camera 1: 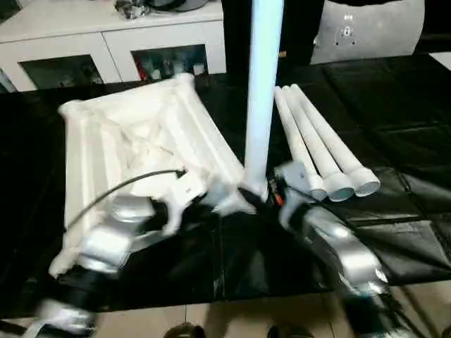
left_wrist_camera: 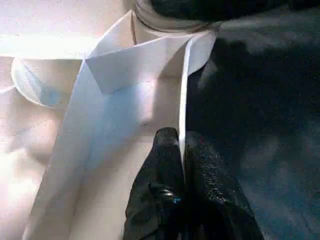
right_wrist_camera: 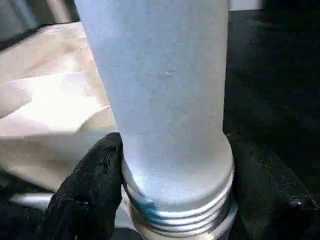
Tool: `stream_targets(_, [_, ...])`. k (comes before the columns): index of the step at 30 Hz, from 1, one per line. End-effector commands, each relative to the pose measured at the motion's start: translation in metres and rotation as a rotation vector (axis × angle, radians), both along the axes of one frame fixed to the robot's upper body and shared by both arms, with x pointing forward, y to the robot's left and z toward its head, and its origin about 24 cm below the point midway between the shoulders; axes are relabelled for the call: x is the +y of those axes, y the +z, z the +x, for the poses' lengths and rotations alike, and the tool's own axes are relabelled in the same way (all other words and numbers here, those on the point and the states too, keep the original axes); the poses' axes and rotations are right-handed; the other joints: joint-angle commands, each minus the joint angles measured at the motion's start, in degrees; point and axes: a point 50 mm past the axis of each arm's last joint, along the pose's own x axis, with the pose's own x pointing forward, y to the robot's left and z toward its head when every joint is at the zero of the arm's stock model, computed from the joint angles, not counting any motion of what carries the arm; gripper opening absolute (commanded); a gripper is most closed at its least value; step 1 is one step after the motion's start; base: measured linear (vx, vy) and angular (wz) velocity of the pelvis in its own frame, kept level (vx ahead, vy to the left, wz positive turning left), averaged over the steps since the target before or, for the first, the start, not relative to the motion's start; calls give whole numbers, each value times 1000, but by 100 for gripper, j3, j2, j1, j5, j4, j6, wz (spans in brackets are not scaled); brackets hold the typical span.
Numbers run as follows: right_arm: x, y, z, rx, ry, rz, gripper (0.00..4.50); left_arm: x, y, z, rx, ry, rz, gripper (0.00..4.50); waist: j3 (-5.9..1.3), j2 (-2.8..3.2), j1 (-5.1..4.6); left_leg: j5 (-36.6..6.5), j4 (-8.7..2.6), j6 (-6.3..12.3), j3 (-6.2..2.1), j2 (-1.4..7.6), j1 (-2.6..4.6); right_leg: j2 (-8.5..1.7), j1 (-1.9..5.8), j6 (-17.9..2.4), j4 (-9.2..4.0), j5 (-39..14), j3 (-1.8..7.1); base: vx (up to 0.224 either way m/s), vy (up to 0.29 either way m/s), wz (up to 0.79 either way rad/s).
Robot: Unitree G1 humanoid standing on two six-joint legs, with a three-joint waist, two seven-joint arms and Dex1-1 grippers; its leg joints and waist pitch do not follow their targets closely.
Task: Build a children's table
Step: Rotate leg to tighten
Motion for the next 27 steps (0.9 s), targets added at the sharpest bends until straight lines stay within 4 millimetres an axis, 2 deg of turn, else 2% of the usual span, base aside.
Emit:
stream_targets(1, [64, -13, -24, 95, 227, 68, 330, -32, 24, 6, -122, 31, -54, 0, -270, -109, 21, -1322, -468, 195, -190, 297, 8, -519, 198, -666, -638, -2378, 342, 0, 0, 0])
stream_targets(3, [64, -14, -23, 84, 214, 58, 346, -35, 25, 5, -129, 30, -55, 0, -289, -89, 31, -1189, -458, 265, -185, 301, -1, -514, 203, -758, -603, -1942, 348, 0, 0, 0])
stream_targets(5, [55, -16, -21, 51, 178, 28, 381, -35, 25, 2, -134, 14, -42, 0, -320, -96, 36, -991, -443, 333, -177, 308, -13, -507, 222, -888, -556, -1425, 345, 0, 0, 0])
stream_targets(6, [47, -17, -20, 31, 160, 9, 381, -31, 24, 1, -136, 4, -29, 0, -336, -73, 39, -846, -427, 401, -169, 302, -20, -509, 233, -966, -537, -1131, 338, 0, 0, 0])
stream_targets(7, [31, -12, -18, -16, 152, 8, 394, -20, 22, -1, -136, -34, -7, 0, -358, -88, 48, -673, -411, 479, -164, 296, -32, -512, 258, -1012, -513, -840, 331, 0, 0, 0])
stream_targets(8, [25, -10, -18, -32, 154, 11, 401, -16, 21, -2, -133, -48, -1, 0, -367, -76, 57, -580, -401, 533, -167, 292, -45, -511, 269, -1023, -504, -689, 327, 0, 0, 0])
stream_targets(9, [21, -8, -18, -47, 162, 11, 415, -13, 20, -3, -127, -59, 5, 0, -392, -73, 57, -379, -376, 628, -166, 300, -66, -504, 279, -1081, -452, -271, 322, 0, 0, 0])
stream_targets(10, [12, -6, -18, -79, 196, -27, 427, -5, 19, -5, -122, -84, 28, 0, -393, -98, 45, -236, -367, 727, -165, 292, -85, -490, 288, -1155, -423, 46, 304, 0, 0, 0])
stream_targets(12, [5, -3, -18, -99, 229, -39, 439, 1, 18, -6, -114, -100, 44, 0, -379, -87, 40, -296, -356, 818, -154, 292, -79, -504, 294, -1226, -432, 52, 296, 0, 0, 0])
stream_targets(13, [4, -2, -18, -103, 236, -40, 445, 3, 18, -6, -113, -103, 47, 0, -364, -83, 38, -404, -363, 836, -150, 302, -77, -517, 294, -1241, -452, -109, 298, 0, 0, 0])
stream_targets(16, [-11, 4, -19, -130, 310, -45, 445, 15, 18, -7, -105, -171, 82, 0, -330, -79, 55, -646, -395, 766, -161, 318, -56, -517, 286, -1184, -498, -595, 297, 0, 0, 0])
stream_targets(19, [-29, 11, -25, -138, 450, -67, 445, 31, 18, -9, -89, -307, 132, 0, -321, -71, 65, -810, -403, 725, -158, 326, -28, -496, 268, -1152, -510, -727, 305, 0, 0, 0])
stream_targets(21, [-35, 13, -26, -134, 493, -73, 445, 36, 17, -11, -83, -375, 162, 0, -315, -72, 85, -823, -415, 704, -153, 352, -9, -503, 245, -1208, -501, -654, 315, 0, 0, 0])
stream_targets(27, [-43, 16, -28, -126, 648, -141, 445, 46, 16, -17, -23, -525, 178, 0, -340, -96, 193, -621, -393, 735, -138, 360, -9, -522, 263, -1389, -428, -236, 317, 0, 0, 0])
